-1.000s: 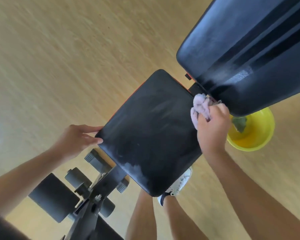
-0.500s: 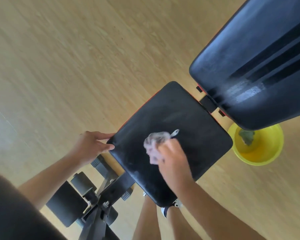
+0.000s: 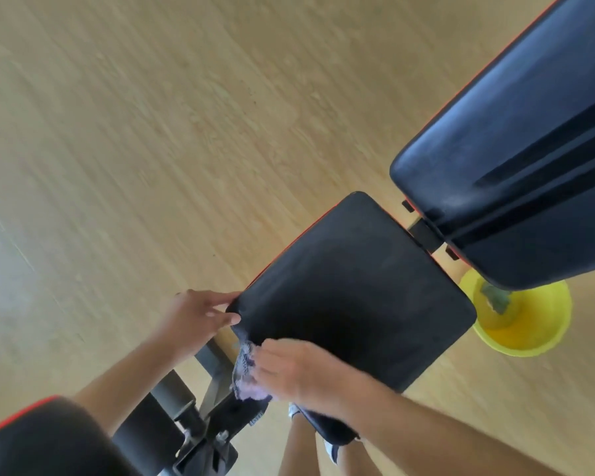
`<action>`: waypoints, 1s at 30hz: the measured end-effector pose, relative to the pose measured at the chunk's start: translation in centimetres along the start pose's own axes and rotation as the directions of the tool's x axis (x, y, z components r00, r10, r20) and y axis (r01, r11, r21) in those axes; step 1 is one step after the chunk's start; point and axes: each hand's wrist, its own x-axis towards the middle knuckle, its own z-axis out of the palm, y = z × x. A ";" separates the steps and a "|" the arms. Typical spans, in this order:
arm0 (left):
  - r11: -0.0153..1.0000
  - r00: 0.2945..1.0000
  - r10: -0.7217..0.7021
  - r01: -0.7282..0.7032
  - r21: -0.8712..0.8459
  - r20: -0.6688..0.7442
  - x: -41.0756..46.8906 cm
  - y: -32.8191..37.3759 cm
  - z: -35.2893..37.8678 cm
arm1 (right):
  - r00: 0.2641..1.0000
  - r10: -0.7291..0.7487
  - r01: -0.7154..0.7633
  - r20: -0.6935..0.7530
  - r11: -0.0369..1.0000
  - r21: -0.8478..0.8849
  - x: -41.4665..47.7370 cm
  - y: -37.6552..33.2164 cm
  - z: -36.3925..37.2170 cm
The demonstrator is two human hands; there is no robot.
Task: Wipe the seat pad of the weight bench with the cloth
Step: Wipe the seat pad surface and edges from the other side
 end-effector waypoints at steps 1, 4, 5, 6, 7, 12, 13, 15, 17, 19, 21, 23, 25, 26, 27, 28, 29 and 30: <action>1.000 1.000 0.011 -0.011 0.004 0.004 -0.1 -0.3 0.0 | 0.993 0.085 -0.088 -0.081 0.995 -0.040 -0.1 2.8 -1.1; 0.998 1.000 -0.002 0.003 -0.064 0.007 -0.3 -1.7 -0.1 | 0.485 0.714 -0.753 -0.505 0.634 0.175 -1.3 11.0 -6.9; 0.996 1.000 0.006 -0.005 -0.089 0.014 -0.3 -2.1 0.0 | 0.223 0.822 -0.825 -0.524 0.445 0.348 -1.5 12.0 -7.7; 0.991 1.000 0.015 -0.011 -0.137 0.023 -0.4 -2.4 0.1 | 0.066 0.879 -0.831 -0.473 0.311 0.462 -0.9 11.4 -7.3; 0.975 0.999 0.015 -0.008 -0.222 0.031 -0.4 -2.4 0.2 | 0.073 0.906 -0.817 -0.417 0.294 0.495 0.3 9.6 -6.1; 0.758 0.991 -0.037 0.114 -0.642 0.132 -0.2 -3.3 -0.1 | 0.993 0.071 -0.072 -0.095 0.997 -0.004 4.3 0.9 -0.3; 0.747 0.989 -0.031 0.119 -0.655 0.144 -0.2 -3.5 -0.2 | 0.998 -0.059 0.057 -0.027 0.994 -0.094 5.0 2.4 -1.2; 0.753 0.989 -0.032 0.121 -0.647 0.147 -0.1 -4.0 -0.4 | 0.999 0.041 -0.040 0.006 0.999 -0.024 6.8 6.4 -4.5; 0.787 0.991 -0.041 0.111 -0.607 0.128 -0.2 -4.2 -0.4 | 0.935 0.350 -0.349 -0.058 0.937 0.024 8.1 11.7 -8.2; 0.785 0.994 -0.049 0.098 -0.611 0.097 -0.3 -4.3 -0.1 | 0.867 0.451 -0.452 0.214 0.891 -0.044 9.1 14.2 -9.7; 0.718 0.994 -0.094 0.107 -0.688 0.057 -0.1 -4.1 0.3 | 0.762 0.470 -0.525 0.445 0.851 -0.001 10.6 11.6 -9.3; 0.646 0.988 -0.149 0.118 -0.754 0.027 0.0 -4.1 0.4 | 0.761 0.296 -0.416 0.577 0.905 0.084 12.1 6.6 -7.1; 0.622 0.989 -0.148 0.110 -0.775 0.021 -0.2 -4.1 0.5 | 0.759 0.270 -0.416 0.592 0.901 0.122 13.1 5.1 -6.2; 0.629 0.992 -0.124 0.101 -0.771 0.029 -0.4 -4.0 0.4 | 0.754 0.323 -0.458 0.571 0.883 0.105 12.8 6.7 -7.2; 0.650 0.996 -0.085 0.084 -0.755 0.038 -0.7 -3.7 0.2 | 0.739 0.373 -0.477 0.560 0.878 0.044 11.9 8.9 -8.9; 0.697 0.999 -0.035 0.053 -0.715 0.039 -1.0 -3.4 0.1 | 0.717 0.409 -0.474 0.565 0.880 -0.035 10.6 11.8 -10.8; 0.763 0.999 0.022 0.009 -0.646 0.041 -1.3 -3.0 0.0 | 0.689 0.458 -0.487 0.562 0.867 -0.110 8.8 14.6 -13.0; 0.835 0.997 0.070 -0.040 -0.549 0.034 -1.5 -2.7 0.0 | 0.683 0.530 -0.531 0.503 0.833 -0.158 7.2 17.4 -15.0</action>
